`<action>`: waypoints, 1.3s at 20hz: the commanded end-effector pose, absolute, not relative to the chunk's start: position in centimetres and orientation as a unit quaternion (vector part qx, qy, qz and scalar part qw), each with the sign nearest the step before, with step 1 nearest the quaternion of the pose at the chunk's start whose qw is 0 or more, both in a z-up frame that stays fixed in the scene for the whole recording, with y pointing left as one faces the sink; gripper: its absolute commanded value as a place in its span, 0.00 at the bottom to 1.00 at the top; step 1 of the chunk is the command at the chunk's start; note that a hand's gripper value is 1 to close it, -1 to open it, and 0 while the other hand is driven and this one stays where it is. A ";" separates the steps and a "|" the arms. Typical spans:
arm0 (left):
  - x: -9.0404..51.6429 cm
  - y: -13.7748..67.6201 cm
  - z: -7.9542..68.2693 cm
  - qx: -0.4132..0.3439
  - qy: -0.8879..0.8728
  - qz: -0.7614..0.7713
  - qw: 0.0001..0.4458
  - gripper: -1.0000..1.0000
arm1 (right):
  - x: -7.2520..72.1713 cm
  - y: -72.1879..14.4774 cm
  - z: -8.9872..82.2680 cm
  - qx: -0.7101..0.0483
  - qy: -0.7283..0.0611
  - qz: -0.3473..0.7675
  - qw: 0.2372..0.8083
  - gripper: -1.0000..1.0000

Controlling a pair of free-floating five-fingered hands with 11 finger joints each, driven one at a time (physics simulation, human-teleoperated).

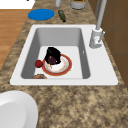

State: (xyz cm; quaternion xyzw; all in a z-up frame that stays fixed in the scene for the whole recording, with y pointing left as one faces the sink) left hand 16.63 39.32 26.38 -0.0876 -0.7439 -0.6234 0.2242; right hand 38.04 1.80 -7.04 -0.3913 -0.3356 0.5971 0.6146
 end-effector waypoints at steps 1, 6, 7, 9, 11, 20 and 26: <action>16.6 39.3 26.4 -0.088 -0.744 -0.623 0.224 0.50 | 38.0 0.9 -3.9 -0.400 -0.332 0.597 0.610 1.00; 16.6 39.3 26.4 -0.088 -0.744 -0.623 0.224 0.50 | 37.5 -0.9 -0.2 -0.395 -0.343 0.592 0.613 1.00; 16.6 39.3 26.4 -0.088 -0.744 -0.623 0.224 0.50 | 37.5 -1.1 0.4 -0.393 -0.341 0.591 0.616 1.00; 16.6 39.3 26.4 -0.088 -0.744 -0.623 0.224 0.50 | 37.6 -1.9 1.9 -0.390 -0.336 0.592 0.620 1.00; 16.6 39.3 26.4 -0.088 -0.744 -0.623 0.224 0.50 | 37.5 -3.1 3.6 -0.388 -0.336 0.594 0.620 1.00; 16.6 39.3 26.4 -0.088 -0.744 -0.623 0.224 0.50 | 36.0 -8.1 10.9 -0.388 -0.344 0.592 0.617 1.00; 16.6 39.3 26.4 -0.088 -0.744 -0.623 0.224 0.50 | 34.6 -12.0 15.3 -0.382 -0.349 0.589 0.620 1.00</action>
